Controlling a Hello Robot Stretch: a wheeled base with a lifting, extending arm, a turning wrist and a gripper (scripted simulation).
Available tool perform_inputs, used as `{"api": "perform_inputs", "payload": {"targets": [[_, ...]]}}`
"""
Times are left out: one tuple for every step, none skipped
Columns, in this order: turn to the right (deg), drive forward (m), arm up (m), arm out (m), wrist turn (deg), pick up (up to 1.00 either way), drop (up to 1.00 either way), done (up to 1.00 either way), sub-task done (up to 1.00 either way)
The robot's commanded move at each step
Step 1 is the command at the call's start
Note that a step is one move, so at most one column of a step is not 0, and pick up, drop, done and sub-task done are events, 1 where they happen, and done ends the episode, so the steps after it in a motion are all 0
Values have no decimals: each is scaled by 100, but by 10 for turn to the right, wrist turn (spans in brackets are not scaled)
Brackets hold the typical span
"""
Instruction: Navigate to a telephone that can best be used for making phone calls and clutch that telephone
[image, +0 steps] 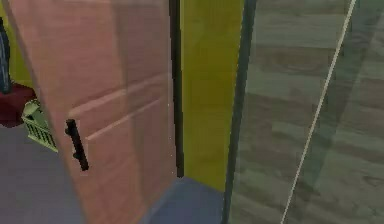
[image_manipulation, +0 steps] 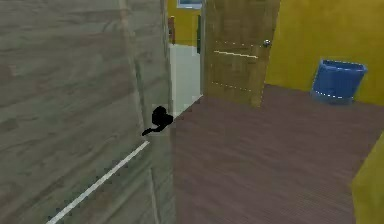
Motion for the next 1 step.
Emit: {"api": "perform_inputs", "payload": {"targets": [[-450, 0, 0, 0, 0, 0, 0, 0, 0]]}}
